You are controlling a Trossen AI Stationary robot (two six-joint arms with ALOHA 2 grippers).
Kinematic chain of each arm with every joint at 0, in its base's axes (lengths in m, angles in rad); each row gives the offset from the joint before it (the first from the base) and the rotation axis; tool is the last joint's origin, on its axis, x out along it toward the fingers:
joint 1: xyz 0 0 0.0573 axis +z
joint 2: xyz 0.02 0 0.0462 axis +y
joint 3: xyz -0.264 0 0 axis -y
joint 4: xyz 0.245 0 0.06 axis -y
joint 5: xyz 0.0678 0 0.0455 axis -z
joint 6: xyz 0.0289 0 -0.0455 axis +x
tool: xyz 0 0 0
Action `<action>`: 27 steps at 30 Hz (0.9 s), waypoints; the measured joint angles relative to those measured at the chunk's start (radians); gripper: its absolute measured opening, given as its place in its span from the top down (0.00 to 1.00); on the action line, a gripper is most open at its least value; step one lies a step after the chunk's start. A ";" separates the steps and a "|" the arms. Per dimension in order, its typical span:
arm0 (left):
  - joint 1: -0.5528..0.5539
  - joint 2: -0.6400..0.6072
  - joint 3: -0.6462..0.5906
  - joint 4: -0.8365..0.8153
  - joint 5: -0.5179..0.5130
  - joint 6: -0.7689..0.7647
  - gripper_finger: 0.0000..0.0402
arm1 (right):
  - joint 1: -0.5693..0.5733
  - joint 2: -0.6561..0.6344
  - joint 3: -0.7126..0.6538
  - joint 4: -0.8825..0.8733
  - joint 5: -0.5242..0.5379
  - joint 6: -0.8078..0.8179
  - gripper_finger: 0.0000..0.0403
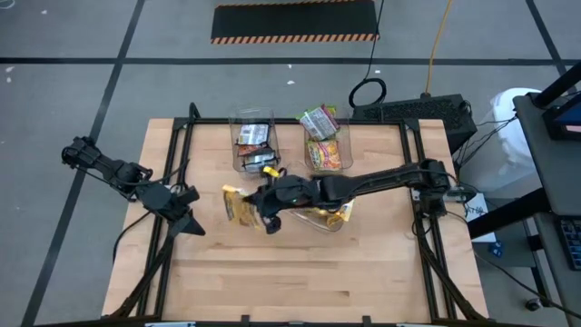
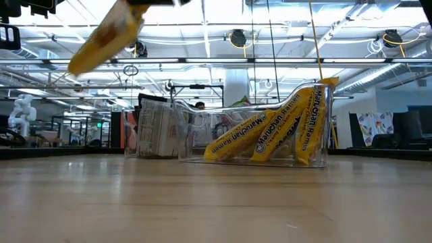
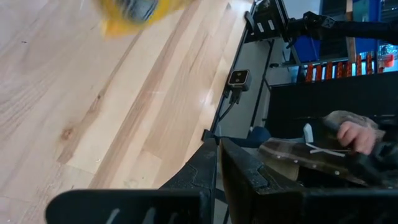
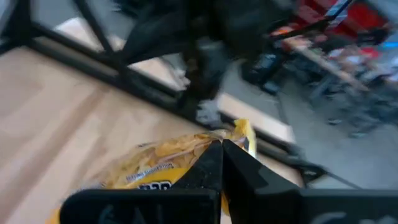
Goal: Sort Maruchan noodles
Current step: Put the yellow noodle pack into the bottom transparent bin
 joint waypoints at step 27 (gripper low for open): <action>0.000 0.000 0.000 0.001 -0.016 -0.005 0.94 | -0.005 -0.146 0.000 -0.511 0.523 0.256 1.00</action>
